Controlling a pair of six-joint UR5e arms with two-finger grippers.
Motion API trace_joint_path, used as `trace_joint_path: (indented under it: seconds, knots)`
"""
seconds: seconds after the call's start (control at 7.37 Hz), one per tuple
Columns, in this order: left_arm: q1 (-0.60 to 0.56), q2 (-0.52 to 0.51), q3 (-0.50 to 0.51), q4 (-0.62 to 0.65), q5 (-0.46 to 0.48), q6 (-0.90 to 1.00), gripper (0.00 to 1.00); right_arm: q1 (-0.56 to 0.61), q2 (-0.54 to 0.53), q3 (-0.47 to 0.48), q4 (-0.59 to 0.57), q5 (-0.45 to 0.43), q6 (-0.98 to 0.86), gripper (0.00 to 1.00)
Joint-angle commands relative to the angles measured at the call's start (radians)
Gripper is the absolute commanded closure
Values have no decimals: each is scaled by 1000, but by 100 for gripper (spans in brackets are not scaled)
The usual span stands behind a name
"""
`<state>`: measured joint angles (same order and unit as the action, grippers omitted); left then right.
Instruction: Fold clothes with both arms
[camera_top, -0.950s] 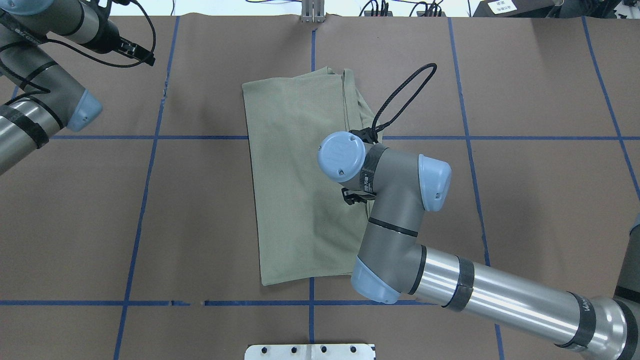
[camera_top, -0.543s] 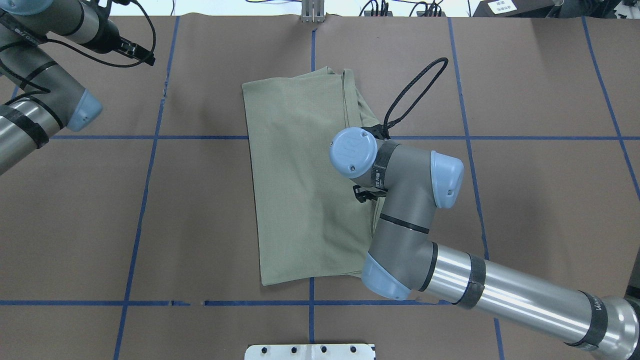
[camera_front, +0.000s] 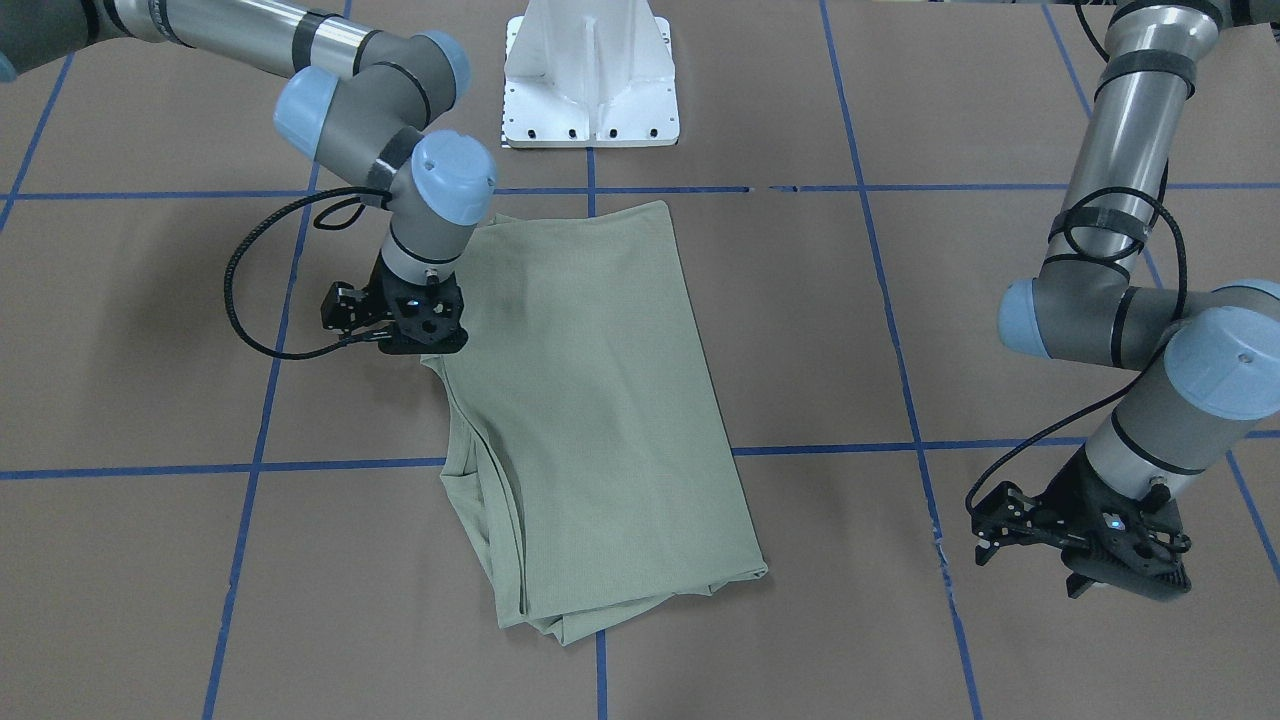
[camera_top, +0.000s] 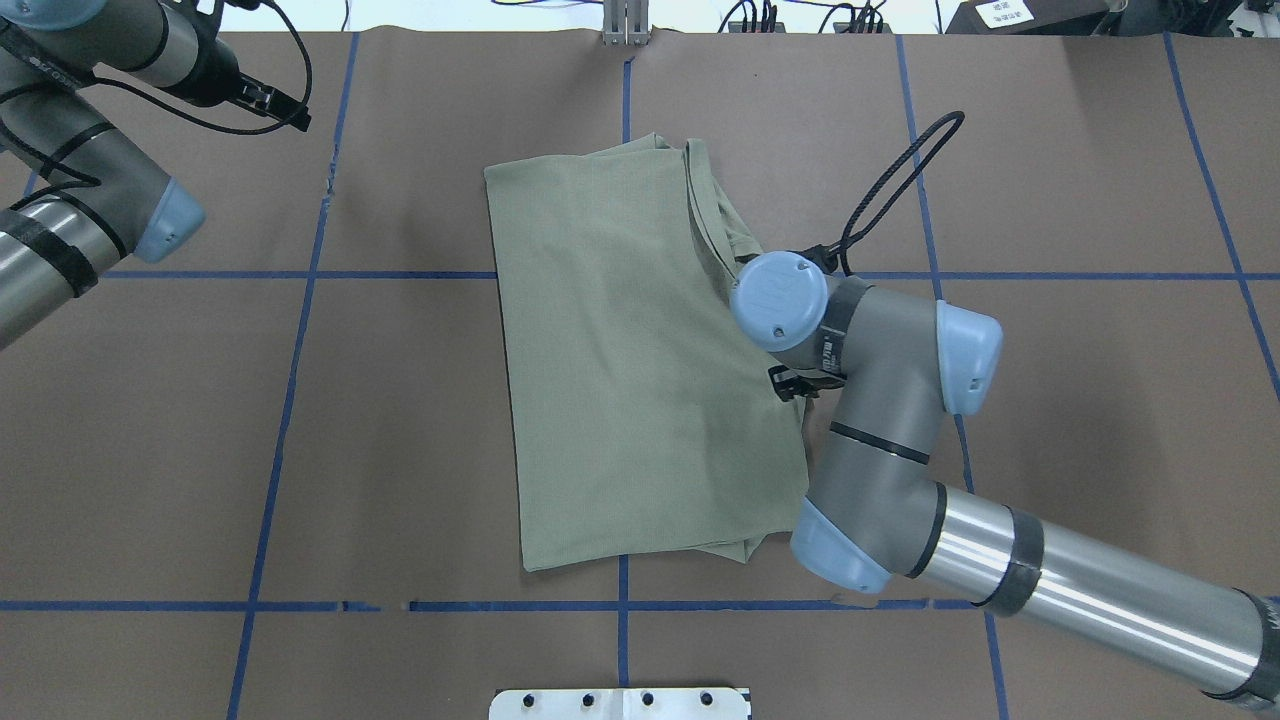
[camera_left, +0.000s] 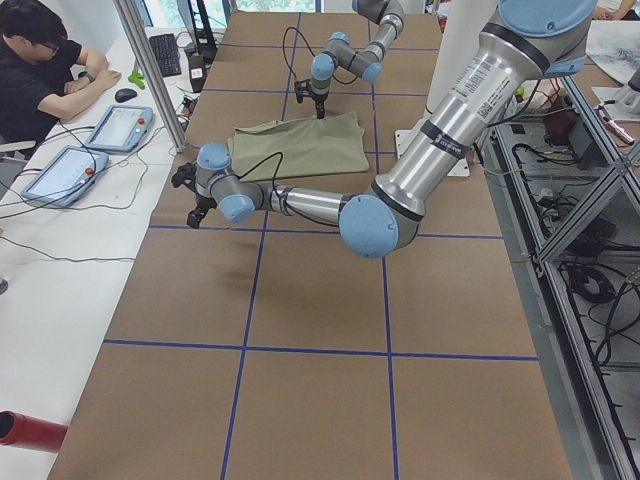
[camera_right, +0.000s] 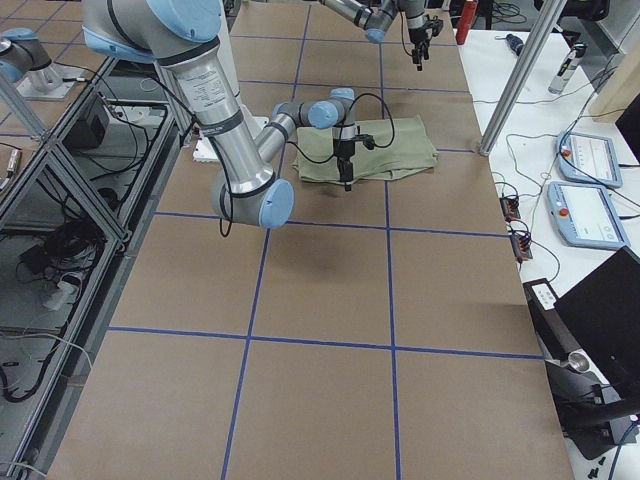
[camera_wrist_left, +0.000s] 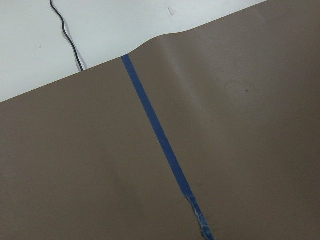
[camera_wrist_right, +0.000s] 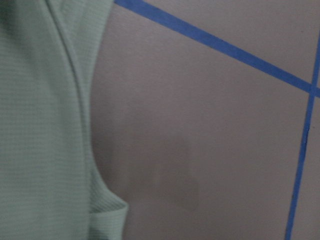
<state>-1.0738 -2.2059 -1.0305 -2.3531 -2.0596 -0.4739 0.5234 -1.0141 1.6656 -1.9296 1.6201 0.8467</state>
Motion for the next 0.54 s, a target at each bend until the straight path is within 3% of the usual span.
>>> trace_joint_path:
  seconds: [0.0,0.14,0.41]
  knots:
    - [0,0,0,0,-1,0,0,15,-77,42,11,-28,-40,0]
    - [0,0,-3,0,-1,-2,0,27,-48,40,23,-22,-32,0]
    - [0,0,-8,0,-1,-2,0,75,-18,22,259,55,-14,0]
